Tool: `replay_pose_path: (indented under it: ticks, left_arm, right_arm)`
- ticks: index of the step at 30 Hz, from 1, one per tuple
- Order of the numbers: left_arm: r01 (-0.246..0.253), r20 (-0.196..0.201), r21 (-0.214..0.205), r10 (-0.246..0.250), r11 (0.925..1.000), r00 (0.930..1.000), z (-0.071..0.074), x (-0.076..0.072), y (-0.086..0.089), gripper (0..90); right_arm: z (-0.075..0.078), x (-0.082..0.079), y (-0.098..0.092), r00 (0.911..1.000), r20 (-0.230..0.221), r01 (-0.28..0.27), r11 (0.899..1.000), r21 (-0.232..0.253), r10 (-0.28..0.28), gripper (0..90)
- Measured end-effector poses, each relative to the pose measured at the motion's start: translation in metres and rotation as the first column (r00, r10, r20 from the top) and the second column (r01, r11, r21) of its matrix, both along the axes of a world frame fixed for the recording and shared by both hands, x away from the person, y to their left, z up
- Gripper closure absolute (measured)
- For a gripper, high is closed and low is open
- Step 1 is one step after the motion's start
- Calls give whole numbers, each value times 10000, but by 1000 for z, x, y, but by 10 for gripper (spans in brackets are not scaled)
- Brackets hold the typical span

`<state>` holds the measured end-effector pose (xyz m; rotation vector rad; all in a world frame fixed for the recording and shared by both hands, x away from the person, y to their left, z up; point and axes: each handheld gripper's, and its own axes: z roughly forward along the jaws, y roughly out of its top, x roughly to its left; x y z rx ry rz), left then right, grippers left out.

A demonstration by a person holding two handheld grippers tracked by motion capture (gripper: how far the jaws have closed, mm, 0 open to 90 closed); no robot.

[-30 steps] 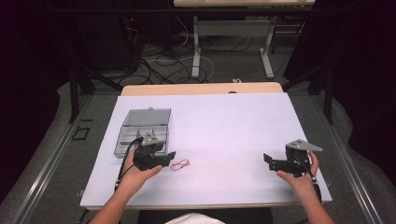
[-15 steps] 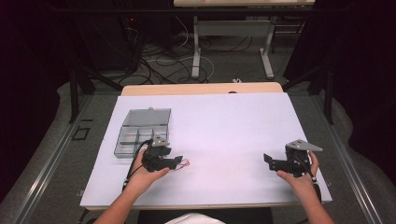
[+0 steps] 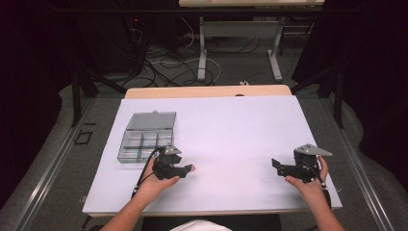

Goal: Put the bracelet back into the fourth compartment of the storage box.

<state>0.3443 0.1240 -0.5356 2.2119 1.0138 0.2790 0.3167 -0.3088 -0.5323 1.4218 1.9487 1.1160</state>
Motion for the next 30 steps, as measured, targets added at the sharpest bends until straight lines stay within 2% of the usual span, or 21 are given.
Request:
replay_pose_path:
  ticks: [2,14,15,20,24,30]
  left_arm:
    - [44,-20,68,-44,10000,10000,-1,0,-1,456]
    - [15,-160,155,-12,9999,9999,-10,0,-4,480]
    - [81,-116,282,-78,9996,9999,-10,1,-4,480]
    - [52,-152,313,-47,9995,9999,-14,1,-6,492]
    - [142,-201,524,-131,9985,9997,-16,0,-7,515]
    - [217,7,765,-219,9968,9998,-16,-2,-10,548]
  right_arm:
    - [0,0,0,9999,109,17,10000,-50,-17,51]
    - [0,0,-1,10000,-2,-34,10000,-18,34,55]
    - [0,0,-1,10000,2,-55,10000,-29,55,55]
    - [-1,0,-1,10000,-7,-64,10000,-11,64,58]
    - [-1,1,-1,10000,-37,-73,10000,-17,73,58]
    - [-1,1,-1,10000,-55,-65,10000,-24,65,58]
